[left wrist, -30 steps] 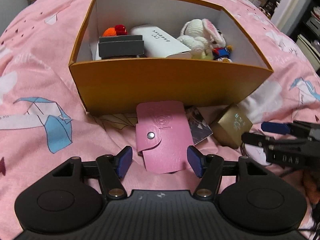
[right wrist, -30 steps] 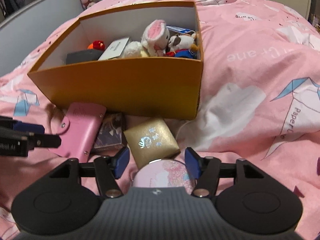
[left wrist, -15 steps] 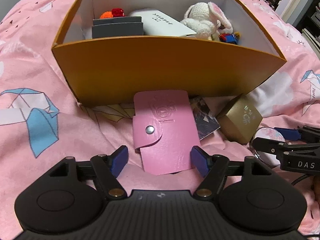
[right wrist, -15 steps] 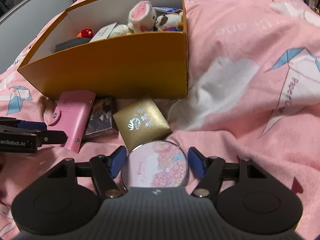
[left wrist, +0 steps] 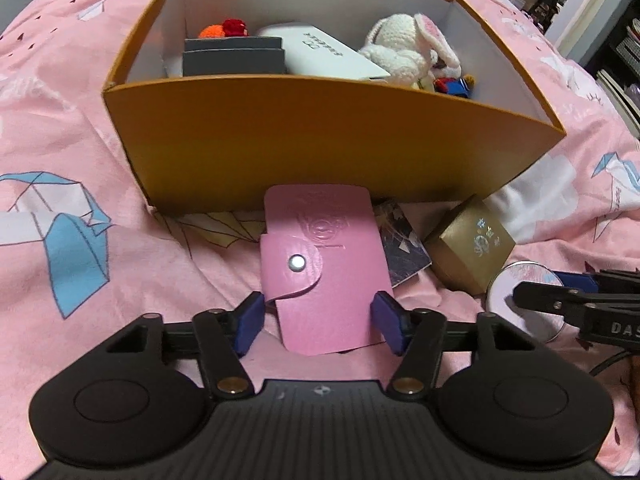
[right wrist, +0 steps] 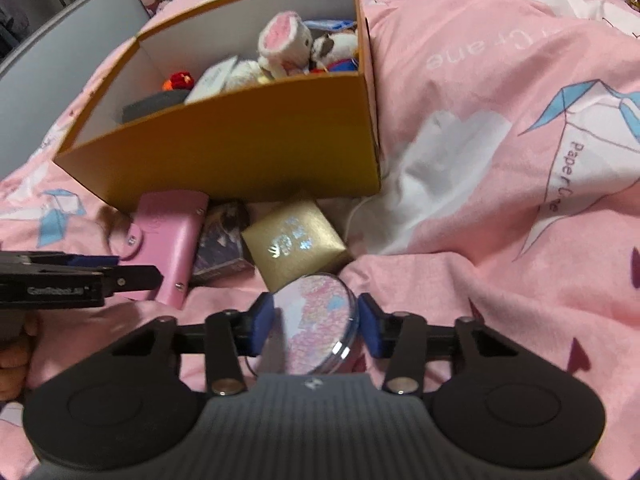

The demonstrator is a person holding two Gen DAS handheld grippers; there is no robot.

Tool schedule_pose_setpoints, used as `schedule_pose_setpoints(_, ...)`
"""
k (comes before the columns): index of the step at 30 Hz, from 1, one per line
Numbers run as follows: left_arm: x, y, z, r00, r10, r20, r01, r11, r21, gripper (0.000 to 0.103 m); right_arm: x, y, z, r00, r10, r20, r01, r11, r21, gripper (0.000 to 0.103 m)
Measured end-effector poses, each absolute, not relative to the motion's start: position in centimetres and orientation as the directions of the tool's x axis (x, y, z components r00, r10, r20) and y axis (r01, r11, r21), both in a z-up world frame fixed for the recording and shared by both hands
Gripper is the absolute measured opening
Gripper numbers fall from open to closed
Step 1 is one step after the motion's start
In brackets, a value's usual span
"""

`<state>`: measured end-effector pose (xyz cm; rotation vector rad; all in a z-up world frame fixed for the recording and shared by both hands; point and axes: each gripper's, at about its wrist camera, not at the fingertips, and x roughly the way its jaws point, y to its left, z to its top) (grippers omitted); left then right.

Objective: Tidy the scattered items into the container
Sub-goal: 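Grasp the round pink compact mirror with the right gripper while the left lifts the wallet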

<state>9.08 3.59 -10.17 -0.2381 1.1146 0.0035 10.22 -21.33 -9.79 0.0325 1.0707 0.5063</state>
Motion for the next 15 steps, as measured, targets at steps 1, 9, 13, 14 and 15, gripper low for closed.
schedule_pose_setpoints(1,8.9,3.8,-10.1,0.447,-0.115,-0.887,-0.13,0.973,-0.192,0.061,10.1,-21.3,-9.5,0.379,0.42,-0.824,-0.388,0.881,0.271,0.043)
schedule_pose_setpoints(9,7.8,4.3,-8.5,0.494,-0.15,-0.856,-0.158,0.953,-0.258,0.045,9.8,-20.5,-8.7,0.363,0.5,-0.786,-0.438,0.836,0.33,0.03)
schedule_pose_setpoints(13,7.6,4.2,-7.9,0.515,-0.174,-0.839,-0.145,0.947,-0.286,0.043,10.2,-20.2,-9.7,0.309,0.533,-0.787,-0.418,0.82,0.392,0.024)
schedule_pose_setpoints(14,7.5,3.8,-7.7,0.521,-0.175,-0.835,-0.126,0.952,-0.278,0.043,10.2,-20.1,-9.8,0.309,0.523,-0.794,-0.417,0.825,0.381,0.022)
schedule_pose_setpoints(15,7.4,3.5,-7.6,0.526,-0.178,-0.832,-0.108,0.956,-0.272,0.043,10.2,-20.0,-9.9,0.314,0.513,-0.799,-0.414,0.831,0.371,0.021)
